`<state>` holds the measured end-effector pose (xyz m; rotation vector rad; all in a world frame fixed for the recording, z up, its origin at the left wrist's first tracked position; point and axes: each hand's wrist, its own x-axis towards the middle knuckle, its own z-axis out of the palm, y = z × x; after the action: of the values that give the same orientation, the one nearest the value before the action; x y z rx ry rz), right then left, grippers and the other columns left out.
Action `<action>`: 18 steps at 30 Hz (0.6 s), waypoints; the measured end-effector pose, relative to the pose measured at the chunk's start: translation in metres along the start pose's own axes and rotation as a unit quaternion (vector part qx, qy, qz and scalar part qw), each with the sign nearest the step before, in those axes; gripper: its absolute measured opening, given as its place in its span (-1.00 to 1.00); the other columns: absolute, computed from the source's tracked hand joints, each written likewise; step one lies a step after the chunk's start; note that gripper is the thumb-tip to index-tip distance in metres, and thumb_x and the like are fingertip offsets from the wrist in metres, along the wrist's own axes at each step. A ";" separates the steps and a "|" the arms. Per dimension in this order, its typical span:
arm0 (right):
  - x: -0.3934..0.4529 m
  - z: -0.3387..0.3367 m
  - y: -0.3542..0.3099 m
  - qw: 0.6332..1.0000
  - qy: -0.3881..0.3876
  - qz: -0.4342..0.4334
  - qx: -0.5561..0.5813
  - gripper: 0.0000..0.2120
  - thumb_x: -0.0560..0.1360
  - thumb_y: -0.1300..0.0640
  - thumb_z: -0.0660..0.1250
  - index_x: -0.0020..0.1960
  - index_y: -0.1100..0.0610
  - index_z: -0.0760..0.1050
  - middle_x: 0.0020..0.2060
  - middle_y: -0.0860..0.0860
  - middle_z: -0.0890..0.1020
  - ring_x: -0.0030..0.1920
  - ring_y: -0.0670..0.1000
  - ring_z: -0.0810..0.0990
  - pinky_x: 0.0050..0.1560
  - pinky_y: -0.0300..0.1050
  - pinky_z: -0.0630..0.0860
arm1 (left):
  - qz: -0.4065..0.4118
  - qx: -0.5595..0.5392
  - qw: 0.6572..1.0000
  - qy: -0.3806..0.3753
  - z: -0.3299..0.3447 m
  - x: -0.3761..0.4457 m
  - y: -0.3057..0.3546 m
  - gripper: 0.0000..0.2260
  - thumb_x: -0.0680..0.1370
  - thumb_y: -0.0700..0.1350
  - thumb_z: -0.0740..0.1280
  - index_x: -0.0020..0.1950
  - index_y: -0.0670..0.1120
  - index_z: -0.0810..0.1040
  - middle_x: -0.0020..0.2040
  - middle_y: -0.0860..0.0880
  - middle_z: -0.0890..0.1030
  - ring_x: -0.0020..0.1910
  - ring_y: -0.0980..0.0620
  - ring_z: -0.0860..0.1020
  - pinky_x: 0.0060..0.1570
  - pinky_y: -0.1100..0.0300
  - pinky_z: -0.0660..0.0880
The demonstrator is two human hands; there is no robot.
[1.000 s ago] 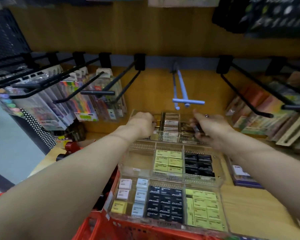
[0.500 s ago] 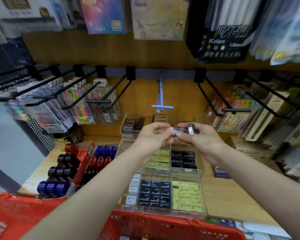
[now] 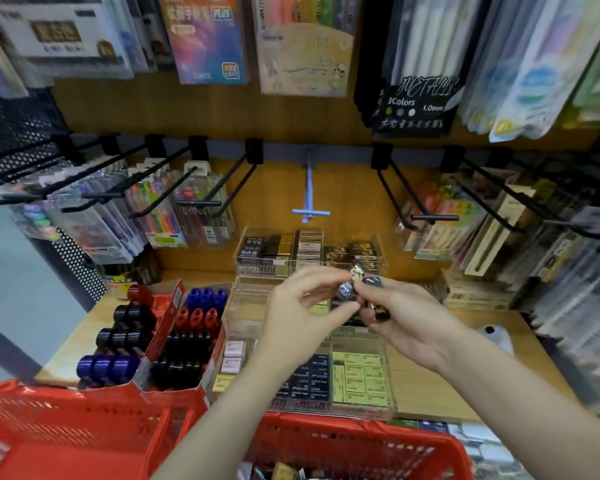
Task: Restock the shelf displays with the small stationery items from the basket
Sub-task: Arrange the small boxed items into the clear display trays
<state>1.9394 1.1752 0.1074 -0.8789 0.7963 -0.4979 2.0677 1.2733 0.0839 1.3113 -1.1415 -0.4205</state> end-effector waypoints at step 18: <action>-0.032 -0.010 -0.012 0.985 -0.010 -0.020 -0.168 -0.81 0.60 0.34 0.25 0.13 0.22 0.60 -0.22 0.04 0.65 -0.22 -0.07 0.53 -0.14 -0.24 0.51 | -0.352 -0.217 0.909 -0.044 -0.014 0.006 0.020 -0.84 0.61 -0.16 0.31 0.14 -0.19 0.57 0.08 -0.20 0.66 0.04 -0.09 0.68 0.04 -0.06 0.63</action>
<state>1.9113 1.1854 0.1270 -1.2128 0.8602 -0.3945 2.0751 1.2818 0.1059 1.2734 -0.5523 -1.2034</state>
